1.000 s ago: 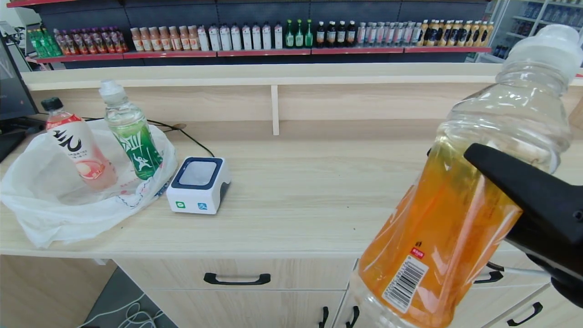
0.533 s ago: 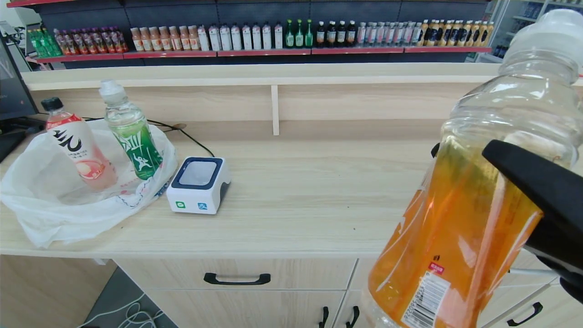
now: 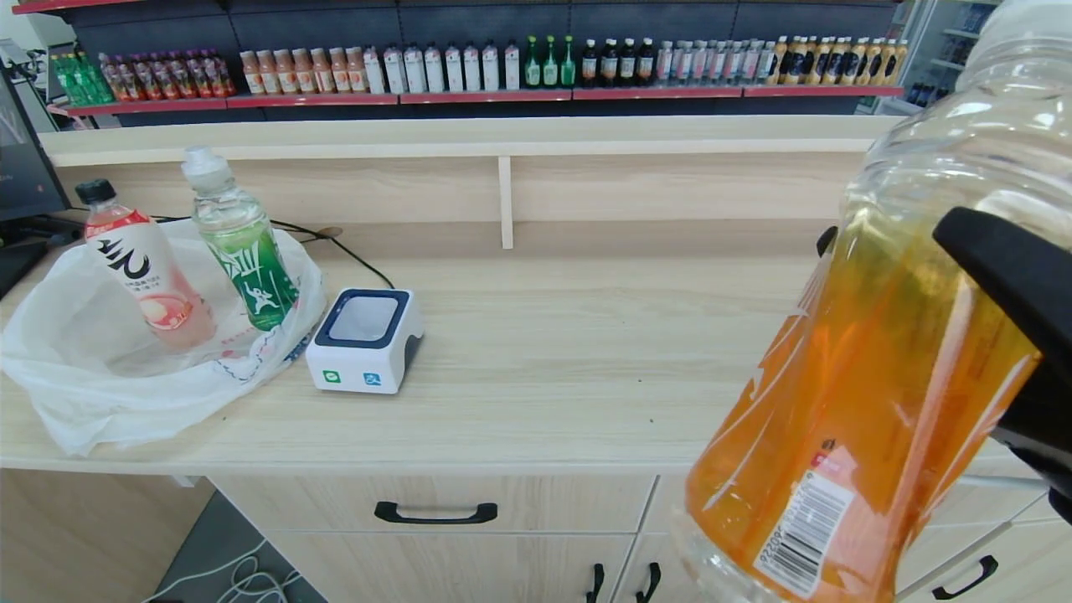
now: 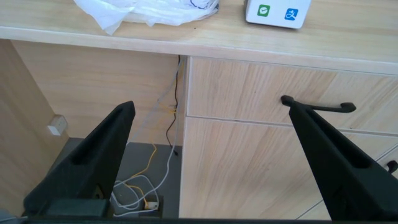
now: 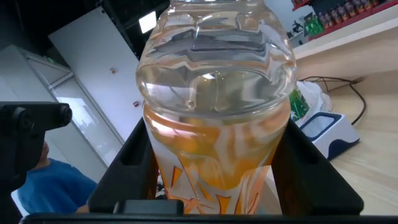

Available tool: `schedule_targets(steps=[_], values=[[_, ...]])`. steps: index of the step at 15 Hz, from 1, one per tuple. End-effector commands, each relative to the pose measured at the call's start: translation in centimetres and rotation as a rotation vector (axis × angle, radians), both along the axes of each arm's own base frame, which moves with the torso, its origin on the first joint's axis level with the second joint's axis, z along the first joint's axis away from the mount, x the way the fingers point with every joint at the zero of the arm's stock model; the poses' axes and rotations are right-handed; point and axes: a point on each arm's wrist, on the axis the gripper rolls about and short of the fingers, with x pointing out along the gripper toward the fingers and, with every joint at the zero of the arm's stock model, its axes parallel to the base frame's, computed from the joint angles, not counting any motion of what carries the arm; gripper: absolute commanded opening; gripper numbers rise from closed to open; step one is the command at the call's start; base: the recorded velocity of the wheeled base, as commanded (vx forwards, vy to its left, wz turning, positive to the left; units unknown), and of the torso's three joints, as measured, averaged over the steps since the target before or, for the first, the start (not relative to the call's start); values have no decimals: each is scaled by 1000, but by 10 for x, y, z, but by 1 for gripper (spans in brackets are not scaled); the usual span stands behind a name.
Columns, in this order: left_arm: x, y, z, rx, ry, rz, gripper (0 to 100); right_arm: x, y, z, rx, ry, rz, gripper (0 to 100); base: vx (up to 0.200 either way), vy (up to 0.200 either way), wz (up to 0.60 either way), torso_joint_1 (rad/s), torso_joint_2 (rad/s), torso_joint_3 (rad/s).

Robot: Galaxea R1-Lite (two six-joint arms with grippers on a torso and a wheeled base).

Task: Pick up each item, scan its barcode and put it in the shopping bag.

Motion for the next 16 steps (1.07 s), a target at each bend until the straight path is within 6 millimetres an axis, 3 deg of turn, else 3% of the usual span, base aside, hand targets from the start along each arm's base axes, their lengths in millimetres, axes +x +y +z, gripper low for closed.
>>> schedule_targets(steps=[1,13,16], values=[[0,0,0,0,0,1,100,0,0,1,3,-3,1,0,0,0,0,0,0,0],[0,0,0,0,2,1,100,6,5,-5,-35,-13,-25,0,0,0,0,0,0,0],[0,0,0,0,0,1,100,13,8,-17,-100,-27,-75,0,0,0,0,0,0,0]])
